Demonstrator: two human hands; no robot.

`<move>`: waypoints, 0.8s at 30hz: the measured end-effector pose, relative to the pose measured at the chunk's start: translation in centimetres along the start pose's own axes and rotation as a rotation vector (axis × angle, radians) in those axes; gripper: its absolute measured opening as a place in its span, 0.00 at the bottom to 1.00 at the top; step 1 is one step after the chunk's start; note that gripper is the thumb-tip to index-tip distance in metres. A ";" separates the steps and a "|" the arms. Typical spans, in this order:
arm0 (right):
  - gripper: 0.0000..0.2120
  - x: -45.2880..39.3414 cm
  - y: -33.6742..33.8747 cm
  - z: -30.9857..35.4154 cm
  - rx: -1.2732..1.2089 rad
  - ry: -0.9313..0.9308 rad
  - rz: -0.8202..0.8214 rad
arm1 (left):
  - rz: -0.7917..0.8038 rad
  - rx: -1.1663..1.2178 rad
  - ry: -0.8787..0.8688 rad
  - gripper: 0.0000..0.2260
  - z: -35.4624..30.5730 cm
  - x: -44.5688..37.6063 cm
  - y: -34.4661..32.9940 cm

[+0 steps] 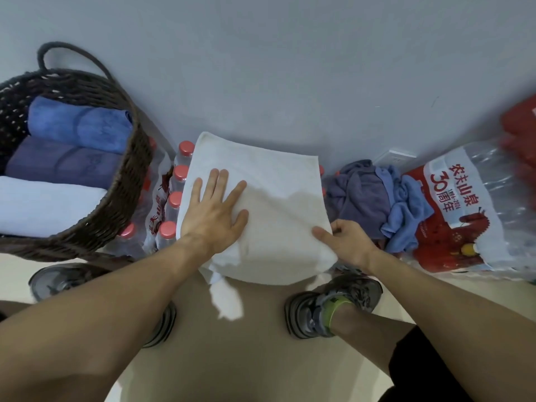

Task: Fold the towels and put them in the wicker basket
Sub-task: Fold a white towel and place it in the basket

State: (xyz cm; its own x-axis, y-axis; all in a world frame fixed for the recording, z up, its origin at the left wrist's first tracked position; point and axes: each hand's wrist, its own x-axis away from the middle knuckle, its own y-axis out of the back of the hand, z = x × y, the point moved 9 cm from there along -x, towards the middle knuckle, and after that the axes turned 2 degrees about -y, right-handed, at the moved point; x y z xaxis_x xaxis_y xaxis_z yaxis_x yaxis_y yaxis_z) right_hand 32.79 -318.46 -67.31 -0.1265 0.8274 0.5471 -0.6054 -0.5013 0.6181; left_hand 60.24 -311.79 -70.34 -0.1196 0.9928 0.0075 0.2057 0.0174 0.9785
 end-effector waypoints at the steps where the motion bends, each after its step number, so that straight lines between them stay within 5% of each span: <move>1: 0.16 0.0 0.2 -0.1 0.056 0.007 -0.037 | 0.003 -0.006 0.000 0.30 0.0 0.0 0.0; 6: 0.06 1.3 1.5 2.2 0.253 0.145 -0.384 | 0.013 -0.024 0.000 0.31 -0.2 0.0 -0.1; 11: 0.12 0.5 -4.0 8.2 0.415 0.503 -0.287 | 0.091 -0.006 0.002 0.30 -0.5 0.1 -0.2; 16: 0.28 -4.0 -6.5 11.5 0.490 0.502 -0.296 | -0.105 0.196 0.089 0.26 0.7 -1.7 3.3; 24: 0.33 -8.1 -5.7 9.1 0.641 0.382 -0.381 | 0.066 0.003 0.112 0.30 3.6 -4.4 1.0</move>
State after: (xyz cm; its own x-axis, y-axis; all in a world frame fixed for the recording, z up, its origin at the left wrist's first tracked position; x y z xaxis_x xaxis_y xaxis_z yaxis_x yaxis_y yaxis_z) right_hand 44.43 -324.62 -70.18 -0.3311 0.9404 0.0780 -0.1113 -0.1210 0.9864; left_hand 64.44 -315.71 -70.17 -0.2139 0.9723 0.0948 0.2197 -0.0467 0.9745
